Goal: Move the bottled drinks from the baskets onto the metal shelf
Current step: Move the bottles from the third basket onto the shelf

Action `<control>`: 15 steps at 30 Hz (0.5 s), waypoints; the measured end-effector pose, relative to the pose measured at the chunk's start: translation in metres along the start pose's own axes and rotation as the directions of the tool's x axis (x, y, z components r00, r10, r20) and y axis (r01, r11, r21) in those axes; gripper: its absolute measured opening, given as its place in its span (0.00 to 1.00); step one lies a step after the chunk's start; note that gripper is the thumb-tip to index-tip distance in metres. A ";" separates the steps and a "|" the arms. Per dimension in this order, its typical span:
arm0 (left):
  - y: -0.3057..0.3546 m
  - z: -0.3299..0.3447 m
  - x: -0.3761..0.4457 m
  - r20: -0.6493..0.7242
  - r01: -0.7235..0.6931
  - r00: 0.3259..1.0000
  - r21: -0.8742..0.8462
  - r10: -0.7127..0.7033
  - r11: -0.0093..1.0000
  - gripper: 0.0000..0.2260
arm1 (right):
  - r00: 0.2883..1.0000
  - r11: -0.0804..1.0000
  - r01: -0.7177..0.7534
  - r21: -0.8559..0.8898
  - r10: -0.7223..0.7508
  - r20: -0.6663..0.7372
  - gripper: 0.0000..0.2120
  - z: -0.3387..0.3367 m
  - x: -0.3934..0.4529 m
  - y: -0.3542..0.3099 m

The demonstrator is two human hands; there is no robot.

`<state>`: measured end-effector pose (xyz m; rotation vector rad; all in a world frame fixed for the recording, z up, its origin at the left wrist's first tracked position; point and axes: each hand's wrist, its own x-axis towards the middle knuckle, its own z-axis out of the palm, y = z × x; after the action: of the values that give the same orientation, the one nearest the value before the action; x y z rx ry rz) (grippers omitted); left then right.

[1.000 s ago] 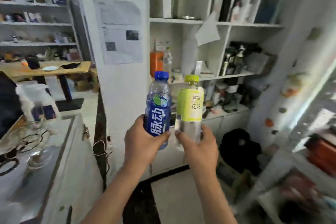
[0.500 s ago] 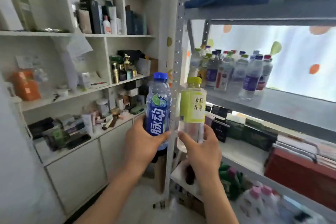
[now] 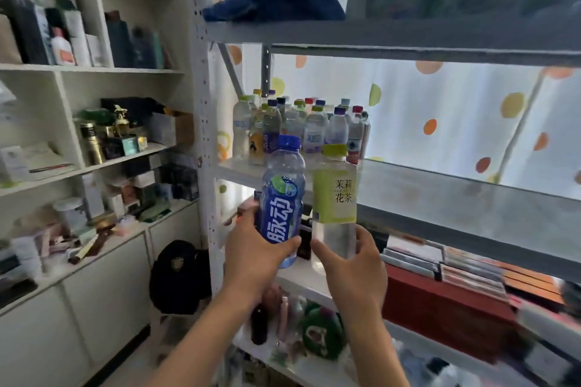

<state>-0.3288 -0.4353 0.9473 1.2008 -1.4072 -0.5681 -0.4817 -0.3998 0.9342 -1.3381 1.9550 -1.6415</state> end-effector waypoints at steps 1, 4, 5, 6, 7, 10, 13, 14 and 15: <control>-0.002 0.010 0.008 0.022 -0.010 1.000 0.003 0.009 1.000 0.32 | 1.000 1.000 0.000 0.001 0.000 -0.019 0.28 0.001 0.008 0.004; -0.009 0.034 0.030 0.068 -0.036 0.997 -0.004 0.036 0.999 0.31 | 0.997 1.000 0.013 -0.004 -0.014 -0.072 0.25 0.005 0.030 0.010; -0.011 0.042 0.037 0.081 -0.041 0.996 -0.011 0.042 0.999 0.32 | 0.995 1.000 0.018 -0.009 -0.019 -0.094 0.23 0.007 0.037 0.011; -0.013 0.050 0.045 0.097 -0.049 0.994 -0.015 0.050 0.999 0.32 | 0.993 1.000 0.021 -0.015 -0.022 -0.117 0.22 0.008 0.045 0.011; -0.014 0.058 0.052 0.108 -0.058 0.992 -0.012 0.059 0.998 0.32 | 0.991 1.000 0.022 -0.017 -0.024 -0.134 0.21 0.009 0.051 0.012; -0.012 0.078 0.069 0.138 -0.064 0.988 -0.062 0.072 0.996 0.34 | 0.987 0.999 0.031 -0.041 -0.038 -0.159 0.19 0.008 0.070 0.012; -0.009 0.101 0.084 0.157 -0.054 0.985 -0.102 0.070 0.993 0.32 | 0.984 0.997 0.031 -0.072 -0.043 -0.175 0.22 0.004 0.092 0.018; -0.007 0.110 0.088 0.165 -0.051 0.984 -0.112 0.069 0.992 0.31 | 0.983 0.997 0.020 -0.076 -0.034 -0.181 0.25 0.002 0.101 0.021; -0.006 0.119 0.091 0.170 -0.048 0.983 -0.118 0.068 0.992 0.31 | 0.982 0.997 0.010 -0.079 -0.024 -0.186 0.28 0.001 0.109 0.024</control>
<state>-0.4215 -0.5526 0.9529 1.0361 -1.5299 -0.7165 -0.5515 -0.4847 0.9506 -1.2717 2.1384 -1.7740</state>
